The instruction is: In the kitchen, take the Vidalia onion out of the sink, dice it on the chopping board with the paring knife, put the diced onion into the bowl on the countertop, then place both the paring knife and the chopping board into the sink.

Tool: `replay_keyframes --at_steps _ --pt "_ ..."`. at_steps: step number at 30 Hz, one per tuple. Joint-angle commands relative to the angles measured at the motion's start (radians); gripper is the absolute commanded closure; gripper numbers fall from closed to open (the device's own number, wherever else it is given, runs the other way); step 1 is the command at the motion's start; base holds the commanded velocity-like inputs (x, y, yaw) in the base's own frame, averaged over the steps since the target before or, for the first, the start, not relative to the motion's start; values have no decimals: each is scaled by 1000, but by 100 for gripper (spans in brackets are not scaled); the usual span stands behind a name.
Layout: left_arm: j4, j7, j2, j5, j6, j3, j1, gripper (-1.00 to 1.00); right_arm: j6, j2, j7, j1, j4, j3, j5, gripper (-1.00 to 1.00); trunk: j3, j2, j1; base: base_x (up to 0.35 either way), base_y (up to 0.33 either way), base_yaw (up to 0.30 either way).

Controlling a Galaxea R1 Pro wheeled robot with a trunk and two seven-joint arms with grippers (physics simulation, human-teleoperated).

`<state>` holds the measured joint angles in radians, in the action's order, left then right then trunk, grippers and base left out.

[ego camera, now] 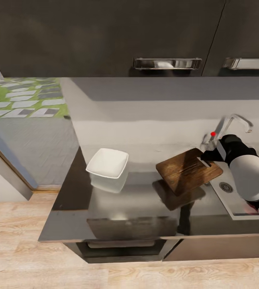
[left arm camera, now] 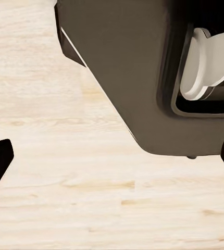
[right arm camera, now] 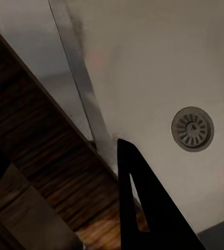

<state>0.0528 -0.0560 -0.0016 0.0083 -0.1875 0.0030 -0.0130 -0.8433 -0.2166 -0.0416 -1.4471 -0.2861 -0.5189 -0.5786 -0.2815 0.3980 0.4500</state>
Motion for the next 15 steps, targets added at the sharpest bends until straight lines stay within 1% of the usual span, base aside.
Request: replay_keyframes --at_steps 1,4,6,8,12,13,14,15 --pt "2 -3 0 1 -10 0 1 -100 -4 1 9 -1 0 -10 -7 100 -2 2 0 -323 0 0" --pt "0 -3 -1 1 -15 0 1 -100 -6 2 46 -1 4 -21 -5 100 -2 2 0 -326 0 0" --pt "0 -3 -1 1 -17 0 1 -100 -6 3 74 -1 6 -45 5 100 -2 2 0 -305 0 0" --pt "0 -3 -1 0 -18 0 1 -100 -6 2 100 -1 7 -86 17 100 -2 2 0 -202 0 0" --pt "-2 -3 -2 0 -18 1 1 -100 -7 0 143 -1 7 -190 26 100 -2 2 0 -60 0 0" --pt "-3 -3 -2 0 -18 1 1 -100 -7 0 154 -1 7 -211 27 100 -2 2 0 -18 0 0" --pt "-5 -4 -2 0 -18 1 1 -100 -7 0 160 -1 7 -219 27 100 -2 2 0 -14 0 0" --pt "-9 -4 -2 0 -18 1 1 -100 -7 2 177 -1 8 -236 28 100 -2 2 0 -7 0 0"
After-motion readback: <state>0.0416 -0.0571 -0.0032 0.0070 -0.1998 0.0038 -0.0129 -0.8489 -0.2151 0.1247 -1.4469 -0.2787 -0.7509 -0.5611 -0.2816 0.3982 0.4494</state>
